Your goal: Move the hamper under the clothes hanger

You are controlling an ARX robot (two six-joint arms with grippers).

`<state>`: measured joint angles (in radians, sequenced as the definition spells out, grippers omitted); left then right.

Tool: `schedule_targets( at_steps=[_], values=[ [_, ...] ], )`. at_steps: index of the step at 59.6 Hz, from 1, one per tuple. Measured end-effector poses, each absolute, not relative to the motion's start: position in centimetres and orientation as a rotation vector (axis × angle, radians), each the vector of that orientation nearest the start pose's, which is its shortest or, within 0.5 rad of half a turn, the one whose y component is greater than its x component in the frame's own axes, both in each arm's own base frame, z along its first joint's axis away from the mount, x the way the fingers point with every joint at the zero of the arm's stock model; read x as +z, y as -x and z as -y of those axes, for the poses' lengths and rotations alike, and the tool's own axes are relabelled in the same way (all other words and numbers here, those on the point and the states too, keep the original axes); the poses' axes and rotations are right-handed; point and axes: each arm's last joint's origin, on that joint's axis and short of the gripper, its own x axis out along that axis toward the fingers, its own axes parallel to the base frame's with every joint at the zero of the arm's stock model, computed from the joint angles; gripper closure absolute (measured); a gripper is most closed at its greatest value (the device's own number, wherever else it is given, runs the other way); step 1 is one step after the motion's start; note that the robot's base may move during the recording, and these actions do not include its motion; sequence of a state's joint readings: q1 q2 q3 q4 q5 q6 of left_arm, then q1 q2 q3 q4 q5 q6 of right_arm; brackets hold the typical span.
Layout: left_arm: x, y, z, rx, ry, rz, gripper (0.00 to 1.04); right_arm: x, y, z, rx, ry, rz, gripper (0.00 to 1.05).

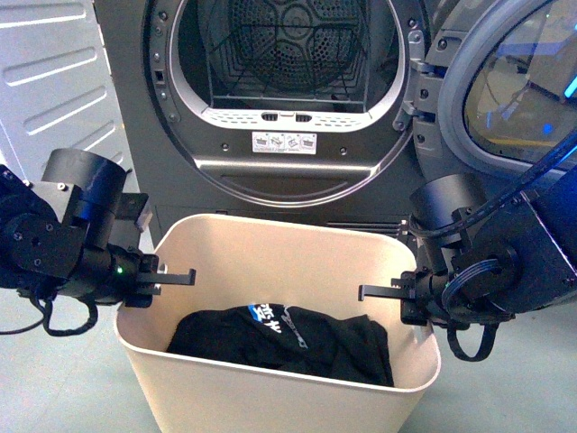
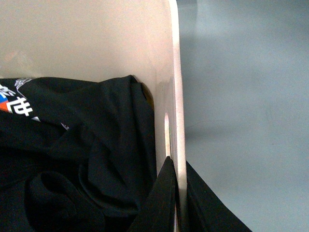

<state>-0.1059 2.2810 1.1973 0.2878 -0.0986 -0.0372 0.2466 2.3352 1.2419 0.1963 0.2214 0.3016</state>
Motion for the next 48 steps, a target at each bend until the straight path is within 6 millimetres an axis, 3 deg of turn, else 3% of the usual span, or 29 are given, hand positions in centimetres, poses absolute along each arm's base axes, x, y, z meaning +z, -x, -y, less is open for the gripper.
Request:
schedule_targets(
  at_steps=[10, 48],
  values=[
    [6.2, -42.8, 4.3, 0.044, -0.073, -0.750, 1.01, 3.8, -41.8, -9.9, -0.092, -0.088, -0.831, 1.02],
    [6.2, -42.7, 4.5, 0.033, -0.072, -0.750, 1.01, 4.4, -41.8, -9.8, -0.099, -0.081, -0.812, 1.02]
  ],
)
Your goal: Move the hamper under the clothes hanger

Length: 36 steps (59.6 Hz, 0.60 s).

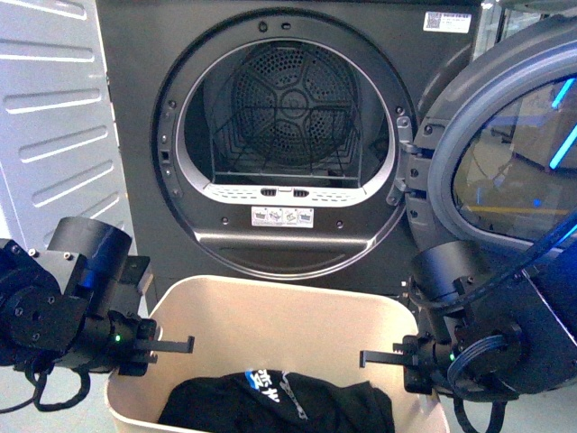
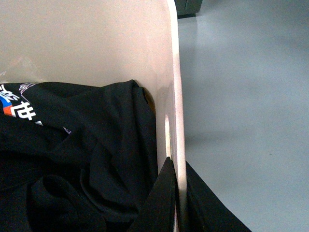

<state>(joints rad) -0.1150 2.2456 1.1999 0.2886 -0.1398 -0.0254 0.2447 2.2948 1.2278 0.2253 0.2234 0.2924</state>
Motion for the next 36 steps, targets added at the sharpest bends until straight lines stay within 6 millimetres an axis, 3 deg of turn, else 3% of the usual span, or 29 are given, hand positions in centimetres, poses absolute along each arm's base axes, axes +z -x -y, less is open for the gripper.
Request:
schedule_targets(
  at_steps=[17, 25, 36],
  values=[
    [6.2, -42.8, 4.4, 0.039, -0.072, -0.750, 1.01, 4.4, -41.8, -9.8, -0.097, -0.081, -0.812, 1.02],
    [6.2, -42.9, 3.2, 0.083, -0.071, -0.750, 1.01, 4.4, -41.5, -11.1, -0.049, -0.078, -0.818, 1.02],
    [6.2, -42.8, 4.2, 0.041, -0.070, -0.750, 1.01, 4.4, -41.8, -10.0, -0.092, -0.081, -0.811, 1.02]
  ],
)
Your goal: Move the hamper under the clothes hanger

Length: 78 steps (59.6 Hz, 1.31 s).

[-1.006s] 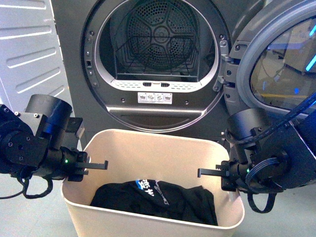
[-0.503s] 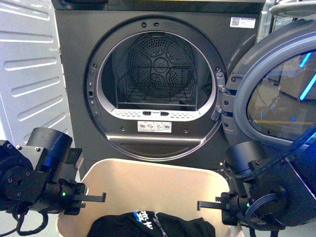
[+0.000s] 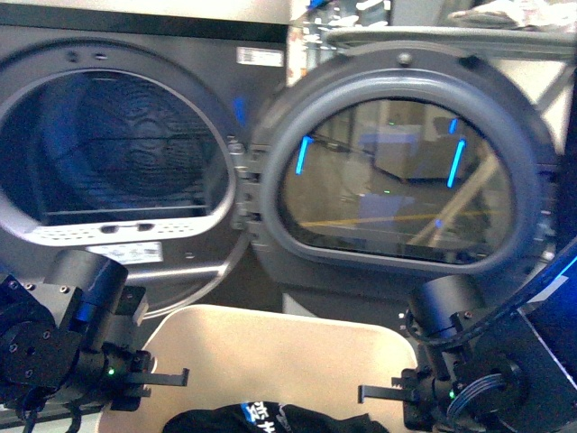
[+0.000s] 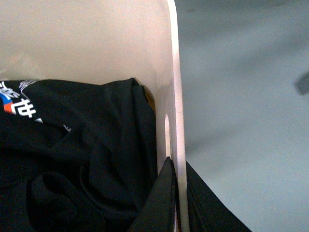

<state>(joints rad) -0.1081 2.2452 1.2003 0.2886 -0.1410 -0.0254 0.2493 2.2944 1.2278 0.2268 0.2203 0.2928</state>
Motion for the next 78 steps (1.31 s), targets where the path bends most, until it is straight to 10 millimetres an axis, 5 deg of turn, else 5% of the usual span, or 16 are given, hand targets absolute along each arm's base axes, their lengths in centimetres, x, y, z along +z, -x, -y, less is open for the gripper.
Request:
schedule_targets(
  at_steps=[78],
  values=[
    [6.26, -42.78, 4.54, 0.032, -0.071, -0.746, 1.01, 4.55, -41.84, -9.74, -0.099, -0.082, -0.808, 1.02]
  ],
)
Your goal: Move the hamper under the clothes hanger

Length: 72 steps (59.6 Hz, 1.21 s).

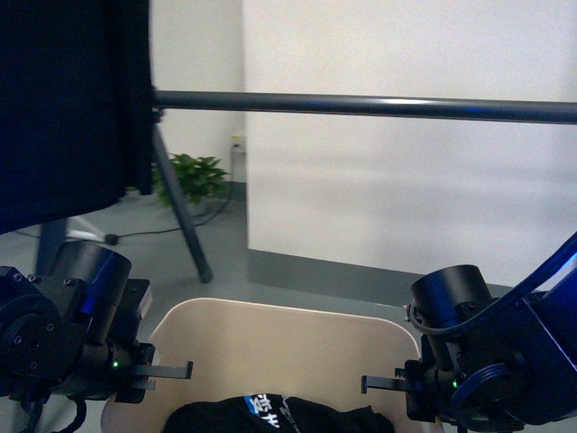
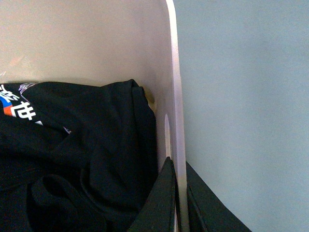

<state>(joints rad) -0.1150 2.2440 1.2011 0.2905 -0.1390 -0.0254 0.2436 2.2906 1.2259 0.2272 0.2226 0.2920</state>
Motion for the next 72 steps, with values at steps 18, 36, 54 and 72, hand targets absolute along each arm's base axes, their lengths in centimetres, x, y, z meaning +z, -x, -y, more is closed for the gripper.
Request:
schedule_targets(
  at_steps=[18, 36, 54, 72],
  values=[
    [6.3, -42.8, 4.6, 0.031, -0.071, -0.746, 1.01, 4.6, -41.8, -9.7, -0.104, -0.081, -0.807, 1.02],
    [6.3, -42.6, 6.0, -0.018, -0.077, -0.746, 1.01, 4.5, -42.0, -8.5, -0.149, -0.076, -0.805, 1.02],
    [6.3, -42.8, 4.1, 0.051, -0.073, -0.746, 1.01, 4.5, -41.6, -10.2, -0.081, -0.074, -0.814, 1.02],
    [6.3, -42.8, 4.7, 0.029, -0.073, -0.746, 1.01, 4.5, -41.7, -9.7, -0.102, -0.077, -0.811, 1.02]
  ],
)
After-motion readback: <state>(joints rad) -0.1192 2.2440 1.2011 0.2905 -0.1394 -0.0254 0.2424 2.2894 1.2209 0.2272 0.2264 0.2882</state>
